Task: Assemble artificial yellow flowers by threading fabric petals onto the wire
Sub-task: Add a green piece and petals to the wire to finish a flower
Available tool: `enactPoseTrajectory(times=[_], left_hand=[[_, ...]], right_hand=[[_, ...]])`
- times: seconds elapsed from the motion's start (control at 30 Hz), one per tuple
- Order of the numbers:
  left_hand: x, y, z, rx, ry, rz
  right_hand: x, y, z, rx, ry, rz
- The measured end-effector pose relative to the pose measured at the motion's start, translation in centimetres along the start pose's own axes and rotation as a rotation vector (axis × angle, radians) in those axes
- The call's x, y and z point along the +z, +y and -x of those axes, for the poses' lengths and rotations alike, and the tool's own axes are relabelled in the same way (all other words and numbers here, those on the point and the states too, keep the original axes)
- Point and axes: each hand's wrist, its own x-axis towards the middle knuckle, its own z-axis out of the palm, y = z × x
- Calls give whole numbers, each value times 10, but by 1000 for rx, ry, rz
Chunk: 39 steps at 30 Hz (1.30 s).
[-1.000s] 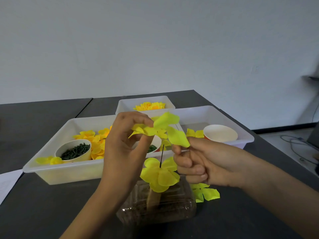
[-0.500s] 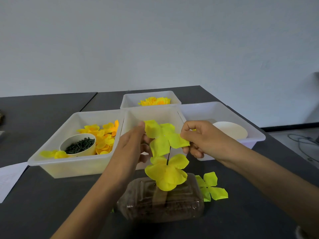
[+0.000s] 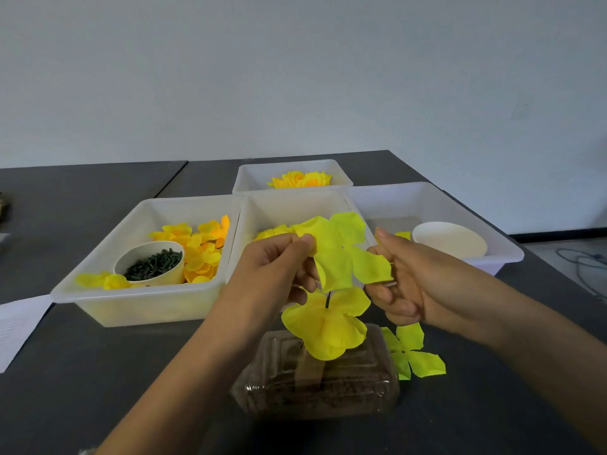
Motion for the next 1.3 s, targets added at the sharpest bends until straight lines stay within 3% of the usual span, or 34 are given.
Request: enactPoseTrajectory(times=[0.13,0.3,0.43,0.63,0.83,1.1,1.3], left_hand=[[-1,-6,2,15,7,28],[0,-12,2,-33,63,92],[1,-12,7,-60,78,99],[-6,-9,12,-36,97,-94],[-6,-11,6,89,90,-254],[-14,-16,-9,257,188,-489],[-14,-32,-6,209,175,-525]], right_hand=[[0,10,2,-51,149,34],[9,14,-1,-80,181,6],[18,19,0,-233,214,101],[22,20,-4,-260,301,246],[21,16,-6,-240,371,240],[21,21,-20,-452,461,394],[17,35,-20,-460,471,451]])
